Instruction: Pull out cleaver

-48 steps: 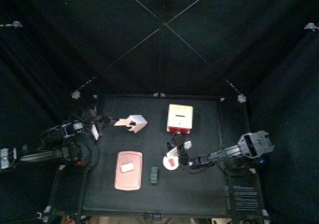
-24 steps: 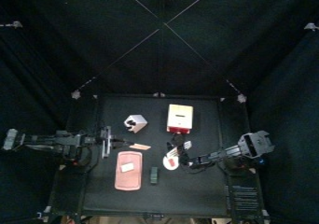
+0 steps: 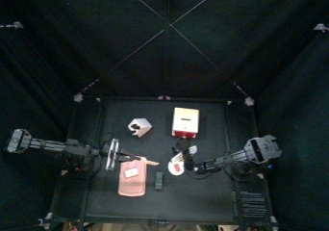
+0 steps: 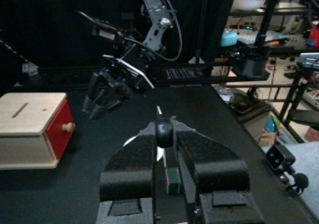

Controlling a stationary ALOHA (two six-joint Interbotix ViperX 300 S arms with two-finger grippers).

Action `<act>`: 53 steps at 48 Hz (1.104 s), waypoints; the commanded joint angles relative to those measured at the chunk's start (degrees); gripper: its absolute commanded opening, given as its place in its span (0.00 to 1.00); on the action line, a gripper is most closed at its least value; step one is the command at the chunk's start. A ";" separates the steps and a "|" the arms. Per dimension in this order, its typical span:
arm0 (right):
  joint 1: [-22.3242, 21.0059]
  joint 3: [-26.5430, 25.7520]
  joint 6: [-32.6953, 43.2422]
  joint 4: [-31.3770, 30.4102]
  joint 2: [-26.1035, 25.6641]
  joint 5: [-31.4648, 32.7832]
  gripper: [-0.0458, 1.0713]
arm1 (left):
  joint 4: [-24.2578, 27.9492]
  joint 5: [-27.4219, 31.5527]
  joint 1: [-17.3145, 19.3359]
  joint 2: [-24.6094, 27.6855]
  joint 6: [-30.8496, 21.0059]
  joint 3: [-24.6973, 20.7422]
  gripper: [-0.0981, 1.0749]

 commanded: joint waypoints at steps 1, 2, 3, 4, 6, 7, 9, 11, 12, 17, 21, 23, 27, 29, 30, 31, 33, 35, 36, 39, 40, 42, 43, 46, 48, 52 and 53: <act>0.00 -1.49 0.00 -0.18 -0.70 0.09 0.73 | 0.88 -0.79 -0.09 1.41 0.09 -0.97 0.46; 0.09 -1.58 0.00 -0.18 -0.62 0.09 0.73 | 0.97 -0.79 -0.09 1.67 0.00 -0.97 0.46; 0.09 -1.76 0.00 -0.18 -0.62 0.09 0.73 | 0.97 -0.79 -0.09 1.93 0.09 -1.05 0.46; 0.09 -1.76 0.00 -0.18 -0.53 0.09 0.73 | 1.05 -0.79 -0.09 2.11 0.09 -1.14 0.46; 0.00 -1.85 0.00 -0.18 -0.53 0.09 0.73 | 1.05 -0.88 -0.09 2.64 0.09 -1.23 0.46; 0.09 -1.85 0.00 -0.18 -0.53 0.09 0.73 | 1.05 -0.88 0.00 2.81 0.09 -1.23 0.46; 0.00 -1.85 0.00 -0.18 -0.62 0.09 0.73 | 1.05 -0.88 0.00 3.16 0.09 -1.23 0.46; 0.09 -1.85 0.00 -0.18 -0.53 0.09 0.73 | 0.97 -1.05 -0.09 3.52 0.09 -1.23 0.46; 0.09 -1.85 0.00 -0.18 -0.53 0.09 0.73 | 1.05 -1.05 -0.09 3.60 0.09 -1.23 0.46; 0.09 -1.85 0.00 -0.18 -0.62 0.09 0.73 | 1.05 -1.32 -0.09 3.87 0.09 -1.32 0.46; 0.09 -1.76 0.00 -0.18 -0.62 0.09 0.73 | 1.05 -1.76 0.00 3.87 0.09 -1.23 0.46; 0.09 -1.85 0.00 -0.18 -0.53 0.09 0.73 | 0.97 -1.85 -0.09 3.87 0.09 -1.23 0.46; 0.09 -1.76 0.00 -0.18 -0.53 0.09 0.73 | 0.97 -1.85 0.00 3.87 0.09 -1.05 0.46; 0.09 -1.76 0.00 -0.18 -0.53 0.09 0.73 | 0.97 -1.85 -0.09 3.96 0.00 -0.97 0.46; 0.09 -1.85 0.00 -0.18 -0.53 0.09 0.73 | 0.88 -1.76 0.00 3.87 0.09 -0.97 0.46; 0.09 -1.85 0.00 -0.18 -0.53 0.09 0.73 | 0.97 -1.85 0.09 3.87 0.09 -1.05 0.46; 0.18 -1.76 0.00 -0.18 -0.53 0.09 0.73 | 0.88 -1.85 0.26 3.96 0.09 -1.05 0.46; 0.18 -1.85 0.00 -0.18 -0.62 0.09 0.73 | 0.88 -1.85 0.44 3.96 0.00 -0.97 0.46; 0.18 -1.76 0.00 -0.18 -0.53 0.09 0.73 | 0.88 -1.85 0.53 3.96 0.00 -1.05 0.46; 0.09 -1.76 0.00 -0.18 -0.53 0.09 0.73 | 0.88 -1.76 0.79 4.04 0.00 -0.97 0.46; 0.18 -1.58 0.00 -0.09 -0.53 0.09 0.73 | 0.88 -1.85 0.97 4.04 0.00 -0.97 0.46; 0.18 -1.76 0.00 0.18 -0.53 0.09 0.73 | 0.79 -1.76 1.23 4.22 0.00 -0.88 0.46; 0.26 -1.85 0.00 0.44 -0.53 0.09 0.73 | 0.79 -1.85 1.32 4.31 0.00 -0.88 0.46; 0.44 -1.85 0.00 1.23 -0.53 0.09 0.73 | 0.79 -1.76 1.58 4.66 0.00 -0.97 0.46; 0.44 -1.85 0.00 1.93 -0.62 0.09 0.73 | 0.79 -1.85 1.76 5.10 0.00 -1.14 0.46; 0.62 -2.02 -0.09 4.04 -0.88 -0.18 0.73 | 0.88 -1.85 1.85 5.71 0.00 -1.32 0.46; 0.62 -2.02 0.00 4.66 -0.97 -0.35 0.73 | 0.88 -1.85 1.93 5.89 0.00 -1.32 0.46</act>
